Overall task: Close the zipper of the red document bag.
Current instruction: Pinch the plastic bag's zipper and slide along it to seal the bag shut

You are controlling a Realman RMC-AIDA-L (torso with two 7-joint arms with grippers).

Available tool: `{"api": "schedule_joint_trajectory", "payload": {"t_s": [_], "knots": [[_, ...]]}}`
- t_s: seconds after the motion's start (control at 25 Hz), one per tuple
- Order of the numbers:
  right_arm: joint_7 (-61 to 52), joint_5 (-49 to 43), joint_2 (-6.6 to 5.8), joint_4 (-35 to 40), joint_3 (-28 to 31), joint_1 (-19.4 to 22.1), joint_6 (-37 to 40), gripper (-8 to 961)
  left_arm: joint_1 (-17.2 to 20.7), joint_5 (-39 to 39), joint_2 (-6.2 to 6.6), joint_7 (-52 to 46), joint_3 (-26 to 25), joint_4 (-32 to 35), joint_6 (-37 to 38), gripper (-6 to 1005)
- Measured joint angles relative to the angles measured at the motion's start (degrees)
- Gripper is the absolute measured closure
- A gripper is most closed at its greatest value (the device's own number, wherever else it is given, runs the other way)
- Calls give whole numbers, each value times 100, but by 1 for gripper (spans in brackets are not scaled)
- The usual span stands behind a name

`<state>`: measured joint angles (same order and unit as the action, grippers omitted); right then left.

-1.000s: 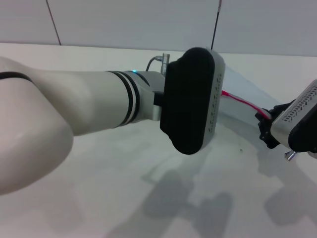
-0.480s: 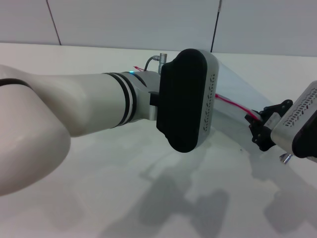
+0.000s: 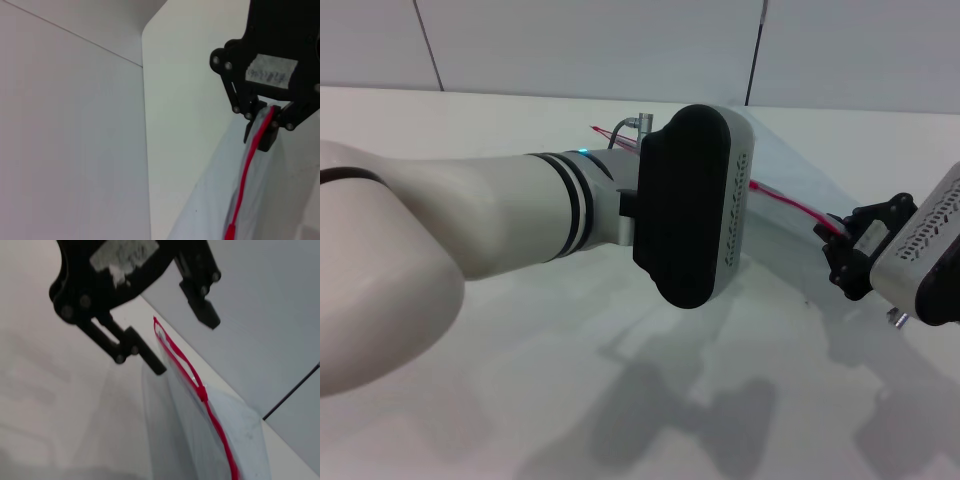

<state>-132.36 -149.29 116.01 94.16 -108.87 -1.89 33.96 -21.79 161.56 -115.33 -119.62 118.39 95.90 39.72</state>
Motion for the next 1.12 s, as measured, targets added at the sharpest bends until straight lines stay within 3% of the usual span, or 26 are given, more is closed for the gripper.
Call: {"api": "schedule_joint_trajectory", "payload": {"t_s": [1.12], "knots": [[142, 5, 0, 156, -116, 48, 5, 905, -95, -2, -42, 23, 88, -517, -568, 491]]}}
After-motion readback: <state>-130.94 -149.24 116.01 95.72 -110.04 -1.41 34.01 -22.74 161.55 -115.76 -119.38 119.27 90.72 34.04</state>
